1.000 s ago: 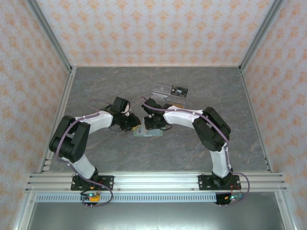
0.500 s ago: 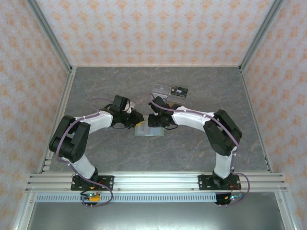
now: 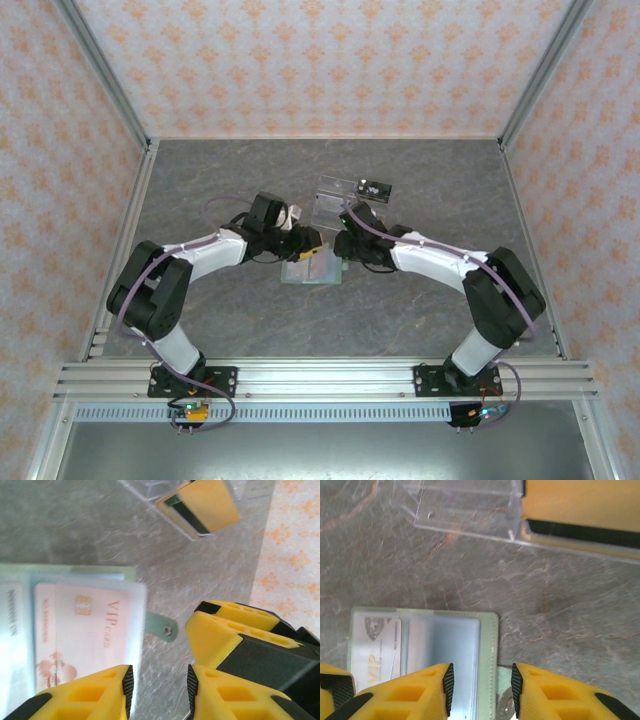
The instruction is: Take the credit cards out of the card holder
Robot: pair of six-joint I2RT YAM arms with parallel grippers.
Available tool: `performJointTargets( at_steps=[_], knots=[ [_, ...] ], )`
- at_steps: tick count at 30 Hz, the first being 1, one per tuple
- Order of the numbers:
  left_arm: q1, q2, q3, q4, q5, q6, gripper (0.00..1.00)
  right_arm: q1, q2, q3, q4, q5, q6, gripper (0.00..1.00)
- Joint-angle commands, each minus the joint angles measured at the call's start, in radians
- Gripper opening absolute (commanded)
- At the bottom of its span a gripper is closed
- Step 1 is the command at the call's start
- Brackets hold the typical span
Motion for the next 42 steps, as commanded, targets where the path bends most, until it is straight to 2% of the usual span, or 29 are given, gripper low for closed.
performJointTargets(
  at_steps=[1, 8, 14, 27, 42],
  knots=[
    [0.000, 0.036, 0.033, 0.012, 0.003, -0.019, 0.38, -0.001, -0.030, -0.007, 0.036, 0.036, 0.023, 0.38],
    [0.011, 0.040, 0.032, -0.117, -0.121, 0.038, 0.32, 0.000, 0.018, 0.018, 0.050, -0.103, -0.018, 0.34],
    [0.015, 0.052, 0.013, -0.163, -0.169, 0.060, 0.28, 0.012, 0.102, 0.072, 0.014, -0.166, -0.038, 0.28],
    [0.013, 0.089, 0.002, -0.152, -0.152, 0.074, 0.27, 0.033, 0.238, 0.175, -0.115, -0.139, -0.024, 0.27],
    [0.004, 0.123, -0.002, -0.120, -0.132, 0.076, 0.27, 0.033, 0.310, 0.202, -0.142, -0.167, -0.032, 0.28]
  ],
)
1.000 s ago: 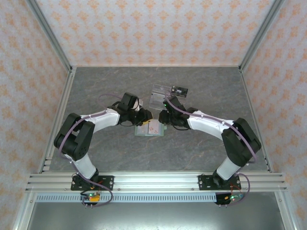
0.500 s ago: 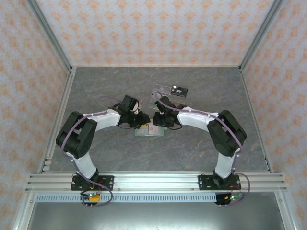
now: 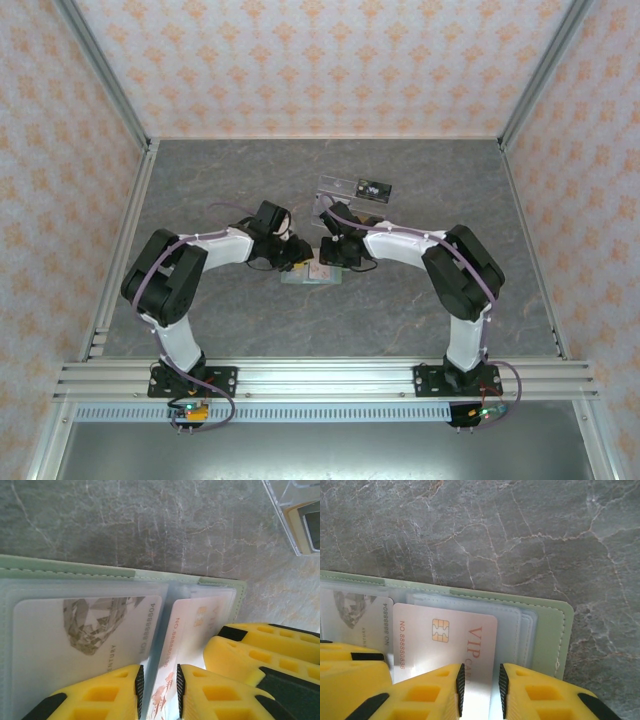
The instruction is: Take the credit cards out of the card holder
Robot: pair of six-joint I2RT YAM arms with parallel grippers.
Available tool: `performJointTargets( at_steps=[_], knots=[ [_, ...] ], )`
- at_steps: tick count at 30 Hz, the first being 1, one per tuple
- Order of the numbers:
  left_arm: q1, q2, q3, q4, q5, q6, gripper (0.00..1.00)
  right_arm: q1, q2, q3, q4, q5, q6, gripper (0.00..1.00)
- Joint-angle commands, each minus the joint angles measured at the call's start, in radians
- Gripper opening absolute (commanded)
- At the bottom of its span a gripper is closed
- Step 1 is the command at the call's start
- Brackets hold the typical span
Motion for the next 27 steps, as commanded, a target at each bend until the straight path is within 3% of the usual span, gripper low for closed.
performJointTargets(
  at_steps=[1, 13, 27],
  knots=[
    [-0.003, 0.017, -0.005, 0.016, 0.007, 0.017, 0.27, 0.002, 0.038, 0.017, -0.049, 0.003, -0.005, 0.28],
    [-0.001, 0.028, -0.004, 0.080, 0.065, -0.004, 0.25, 0.002, 0.055, 0.024, -0.068, 0.015, -0.004, 0.27],
    [0.012, -0.035, -0.022, 0.068, 0.065, 0.033, 0.14, 0.002, 0.066, 0.016, -0.083, 0.042, 0.006, 0.24]
  ],
)
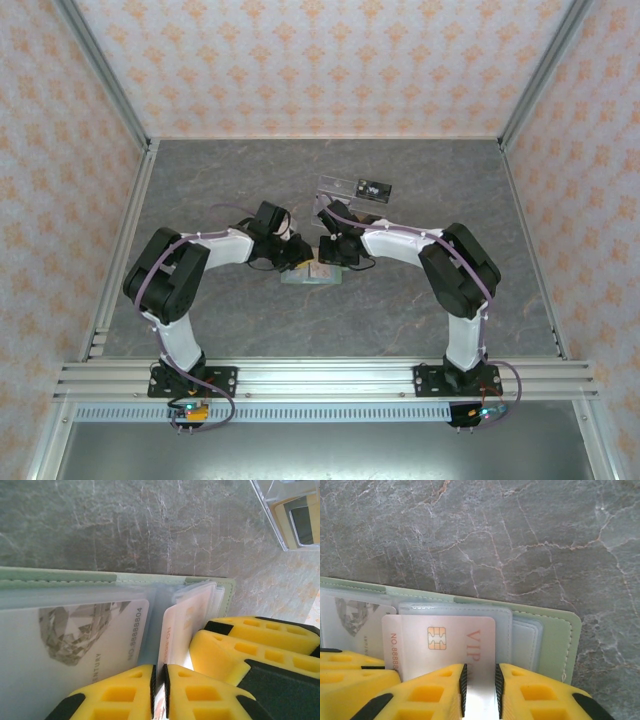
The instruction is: Take the credit cards out of the card holder
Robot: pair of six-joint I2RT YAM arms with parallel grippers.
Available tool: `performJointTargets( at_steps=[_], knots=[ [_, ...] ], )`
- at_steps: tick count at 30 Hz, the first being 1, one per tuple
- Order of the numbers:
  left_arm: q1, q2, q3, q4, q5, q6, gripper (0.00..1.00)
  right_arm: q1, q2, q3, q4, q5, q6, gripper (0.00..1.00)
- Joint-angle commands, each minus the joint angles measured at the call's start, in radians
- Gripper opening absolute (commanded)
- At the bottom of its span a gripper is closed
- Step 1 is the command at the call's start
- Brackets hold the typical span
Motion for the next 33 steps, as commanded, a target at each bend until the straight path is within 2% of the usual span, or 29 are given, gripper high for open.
performJointTargets(
  at_steps=[1, 4, 10, 16, 24, 25, 29, 33],
  knots=[
    [0.007, -0.048, -0.009, 0.005, 0.012, 0.033, 0.13, 0.003, 0.044, -0.014, -0.070, 0.042, 0.006, 0.24],
    [0.012, -0.060, -0.015, -0.001, -0.001, 0.038, 0.08, 0.003, 0.039, -0.018, -0.070, 0.050, 0.008, 0.24],
    [0.011, -0.146, -0.041, -0.051, -0.098, 0.083, 0.01, -0.001, 0.015, -0.035, -0.045, 0.062, 0.023, 0.24],
    [0.016, -0.230, -0.046, -0.151, -0.161, 0.150, 0.00, -0.009, -0.045, -0.044, 0.024, 0.009, 0.025, 0.25],
    [0.056, -0.309, -0.061, -0.191, -0.150, 0.177, 0.00, -0.063, -0.205, -0.127, 0.235, -0.165, 0.031, 0.44],
    [0.062, -0.319, -0.062, -0.181, -0.135, 0.173, 0.00, -0.070, -0.209, -0.137, 0.262, -0.198, 0.031, 0.45],
    [0.097, -0.362, -0.068, -0.126, -0.065, 0.133, 0.00, -0.121, -0.214, -0.176, 0.394, -0.357, 0.069, 0.60],
    [0.135, -0.408, -0.080, -0.016, 0.021, 0.047, 0.00, -0.180, -0.213, -0.154, 0.428, -0.438, 0.097, 0.68]
  ],
)
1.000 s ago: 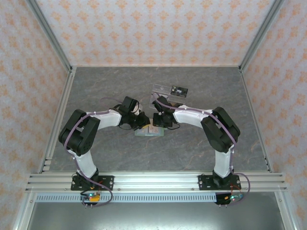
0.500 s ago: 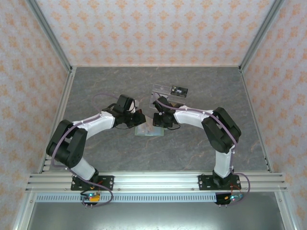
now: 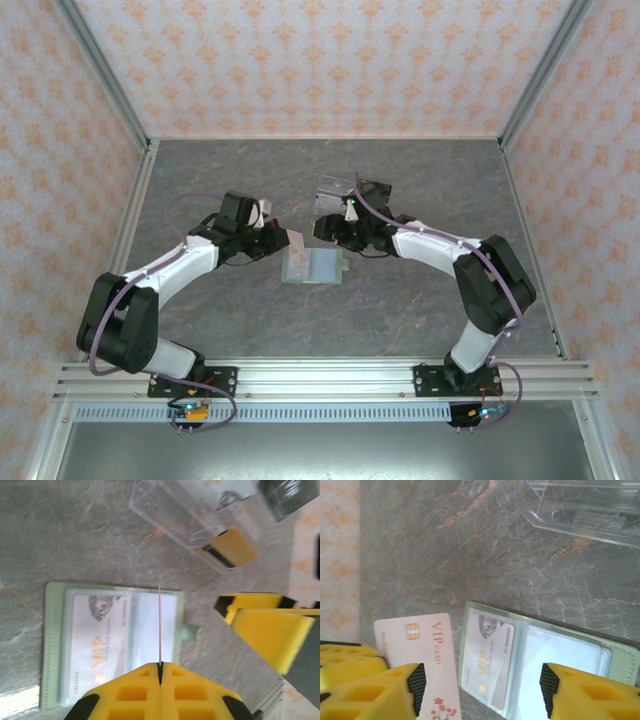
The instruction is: Take the credit cards out of the card holder
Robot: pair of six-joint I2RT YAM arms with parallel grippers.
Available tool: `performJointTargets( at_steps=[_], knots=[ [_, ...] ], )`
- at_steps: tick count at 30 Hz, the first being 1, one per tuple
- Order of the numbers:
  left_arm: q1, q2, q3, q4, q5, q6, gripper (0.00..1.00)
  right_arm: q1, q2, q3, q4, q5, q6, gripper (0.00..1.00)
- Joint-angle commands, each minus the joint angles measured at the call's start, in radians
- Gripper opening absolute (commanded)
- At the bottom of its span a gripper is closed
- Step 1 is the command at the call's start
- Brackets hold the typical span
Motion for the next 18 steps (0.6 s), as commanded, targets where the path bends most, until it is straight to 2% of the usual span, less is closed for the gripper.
performJointTargets(
  at_steps=[1, 8, 13, 18],
  knots=[
    [0.026, -0.051, -0.010, 0.131, 0.098, -0.088, 0.00, -0.047, -0.014, 0.013, 0.103, -0.121, 0.034, 0.71],
    [0.038, -0.074, 0.026, 0.257, 0.159, -0.200, 0.00, -0.091, 0.014, 0.061, 0.254, -0.295, 0.152, 0.84],
    [0.045, -0.088, 0.037, 0.293, 0.180, -0.243, 0.00, -0.092, 0.033, 0.040, 0.464, -0.363, 0.309, 0.85],
    [0.063, -0.104, 0.036, 0.321, 0.199, -0.282, 0.00, -0.092, 0.056, 0.017, 0.638, -0.410, 0.448, 0.80]
  ],
)
